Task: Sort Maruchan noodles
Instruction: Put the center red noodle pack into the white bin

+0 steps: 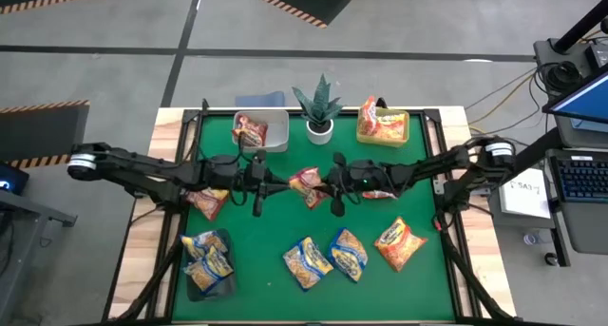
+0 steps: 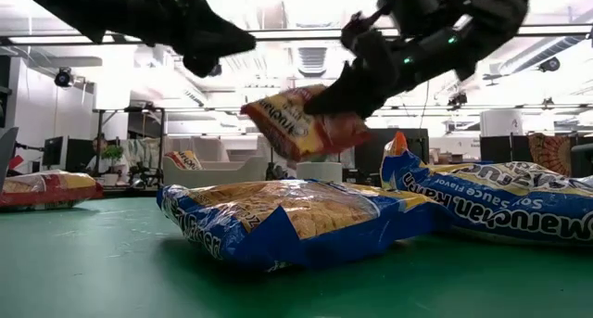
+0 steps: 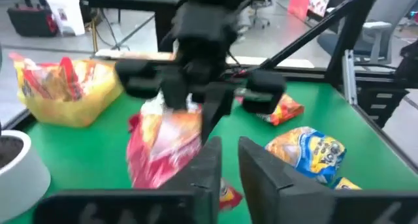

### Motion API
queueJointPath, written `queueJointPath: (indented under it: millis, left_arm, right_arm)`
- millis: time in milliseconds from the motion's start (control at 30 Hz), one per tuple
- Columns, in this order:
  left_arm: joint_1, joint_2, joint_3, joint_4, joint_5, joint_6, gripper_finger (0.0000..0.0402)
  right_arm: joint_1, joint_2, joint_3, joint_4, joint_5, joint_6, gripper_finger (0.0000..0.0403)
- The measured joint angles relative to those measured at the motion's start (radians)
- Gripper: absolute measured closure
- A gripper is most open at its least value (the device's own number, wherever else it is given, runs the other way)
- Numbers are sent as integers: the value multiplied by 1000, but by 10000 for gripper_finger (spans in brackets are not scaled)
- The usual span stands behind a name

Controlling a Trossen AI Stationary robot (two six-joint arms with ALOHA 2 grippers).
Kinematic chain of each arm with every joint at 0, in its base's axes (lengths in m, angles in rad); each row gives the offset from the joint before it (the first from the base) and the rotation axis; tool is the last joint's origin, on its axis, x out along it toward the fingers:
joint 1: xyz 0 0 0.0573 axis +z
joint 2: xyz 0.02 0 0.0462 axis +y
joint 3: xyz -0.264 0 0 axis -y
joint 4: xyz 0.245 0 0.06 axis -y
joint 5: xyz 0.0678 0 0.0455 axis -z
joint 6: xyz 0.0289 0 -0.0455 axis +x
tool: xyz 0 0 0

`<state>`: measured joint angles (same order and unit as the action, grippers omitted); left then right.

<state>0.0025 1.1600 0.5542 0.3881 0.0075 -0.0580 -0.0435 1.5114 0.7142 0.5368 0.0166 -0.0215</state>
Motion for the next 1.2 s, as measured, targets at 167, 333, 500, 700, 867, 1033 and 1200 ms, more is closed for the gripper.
queueJointPath:
  millis: [167, 333, 500, 700, 867, 1033, 1200]
  left_arm:
    - [11, 88, 2, 101, 0, -11, 283]
    - [23, 201, 1, 278, -7, -3, 194]
    - [42, 273, 10, 361, -80, -7, 131]
    - [68, 322, 26, 361, -72, -54, 109]
    - [73, 361, 39, 357, -66, -121, 113]
    - [74, 379, 40, 357, -15, -206, 115]
    - [73, 386, 40, 360, -14, -208, 142]
  right_arm:
    - [20, -59, -19, -10, 59, -65, 360]
    - [30, -75, -22, -9, 57, -90, 360]
    - [44, -73, -23, -15, 56, -106, 360]
    - [48, -73, -23, -24, 63, -121, 360]
    - [48, -72, -23, -34, 65, -122, 360]
    - [48, -72, -23, -36, 64, -122, 360]
    - [48, -72, -23, -37, 65, -128, 360]
